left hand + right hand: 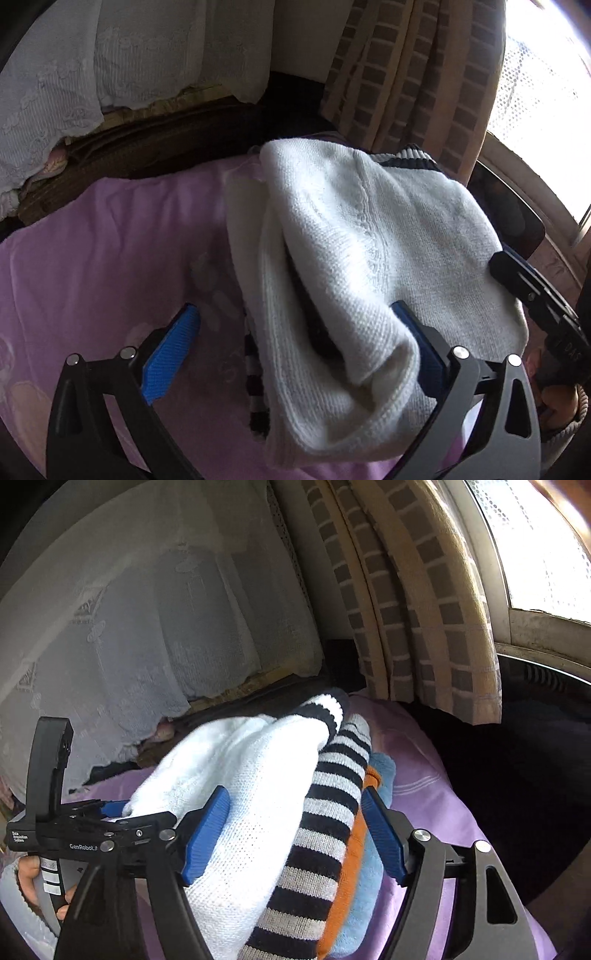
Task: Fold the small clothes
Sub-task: 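Lower the sweater onto the striped clothes stack and open the right tool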
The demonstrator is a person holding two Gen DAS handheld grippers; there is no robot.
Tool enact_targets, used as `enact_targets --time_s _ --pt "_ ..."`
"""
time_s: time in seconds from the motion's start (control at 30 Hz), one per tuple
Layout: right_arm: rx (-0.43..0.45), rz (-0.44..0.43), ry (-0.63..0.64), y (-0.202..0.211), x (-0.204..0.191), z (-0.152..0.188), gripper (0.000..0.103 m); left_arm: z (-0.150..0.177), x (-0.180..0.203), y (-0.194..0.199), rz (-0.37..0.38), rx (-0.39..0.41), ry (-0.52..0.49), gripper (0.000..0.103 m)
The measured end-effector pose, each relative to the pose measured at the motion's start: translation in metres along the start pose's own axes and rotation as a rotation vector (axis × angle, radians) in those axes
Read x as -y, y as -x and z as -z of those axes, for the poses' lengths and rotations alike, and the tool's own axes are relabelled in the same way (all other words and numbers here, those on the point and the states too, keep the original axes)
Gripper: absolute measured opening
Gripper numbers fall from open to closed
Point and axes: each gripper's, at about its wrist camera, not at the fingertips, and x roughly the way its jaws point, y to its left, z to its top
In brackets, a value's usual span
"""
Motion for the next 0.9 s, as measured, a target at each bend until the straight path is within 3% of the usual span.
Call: enact_targets --time_s 0.13,0.3,0.67,0.9 --pt "-0.010 0.014 -0.040 0.002 0.006 -0.005 0.083 0.001 -0.014 0.002 0.085 -0.016 0.111 0.099" --pt "0.020 0.070 0.068 0.019 -0.022 -0.010 0.083 0.008 -0.004 0.028 0.012 0.073 0.048 0.099" --pt "0.043 0.068 0.065 0.035 -0.034 -0.009 0.084 0.016 0.005 0.057 -0.114 0.132 -0.016 0.099" --pt "0.110 0.084 -0.052 0.071 -0.037 0.012 0.099 0.037 0.007 0.085 -0.195 0.213 -0.046 0.099"
